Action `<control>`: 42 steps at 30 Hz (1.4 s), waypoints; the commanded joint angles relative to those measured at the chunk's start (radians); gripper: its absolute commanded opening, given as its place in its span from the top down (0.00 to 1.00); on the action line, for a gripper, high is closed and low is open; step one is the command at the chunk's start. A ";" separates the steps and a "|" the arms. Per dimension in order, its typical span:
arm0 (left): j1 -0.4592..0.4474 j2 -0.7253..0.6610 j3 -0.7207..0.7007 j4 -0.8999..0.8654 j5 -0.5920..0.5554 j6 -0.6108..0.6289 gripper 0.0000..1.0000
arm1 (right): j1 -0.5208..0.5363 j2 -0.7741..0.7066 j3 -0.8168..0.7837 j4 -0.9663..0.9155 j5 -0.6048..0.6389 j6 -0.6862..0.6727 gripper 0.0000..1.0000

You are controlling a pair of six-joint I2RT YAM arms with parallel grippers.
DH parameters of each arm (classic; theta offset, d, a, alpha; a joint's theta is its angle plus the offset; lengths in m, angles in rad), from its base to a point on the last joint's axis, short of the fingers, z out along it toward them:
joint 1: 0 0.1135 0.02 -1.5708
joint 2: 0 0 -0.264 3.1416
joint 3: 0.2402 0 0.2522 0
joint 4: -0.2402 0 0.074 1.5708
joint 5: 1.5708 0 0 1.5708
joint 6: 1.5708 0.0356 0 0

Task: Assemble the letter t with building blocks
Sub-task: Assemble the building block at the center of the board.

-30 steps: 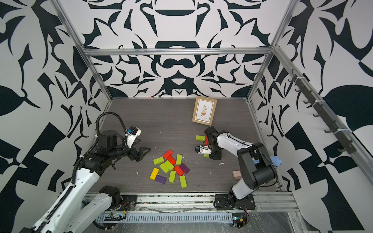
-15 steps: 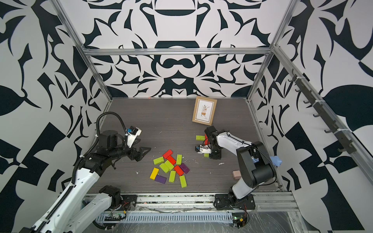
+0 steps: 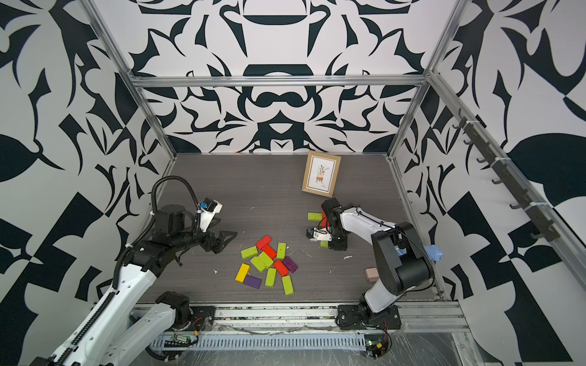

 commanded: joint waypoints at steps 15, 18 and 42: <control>-0.007 -0.007 -0.010 0.005 -0.010 0.007 0.04 | 0.001 0.026 0.031 -0.019 -0.026 0.020 0.90; -0.007 -0.007 -0.010 0.006 -0.010 0.005 0.04 | 0.000 0.029 0.030 -0.016 -0.017 0.020 0.90; -0.013 -0.007 -0.010 0.003 -0.016 0.007 0.04 | 0.000 0.045 0.035 -0.020 0.005 0.013 0.86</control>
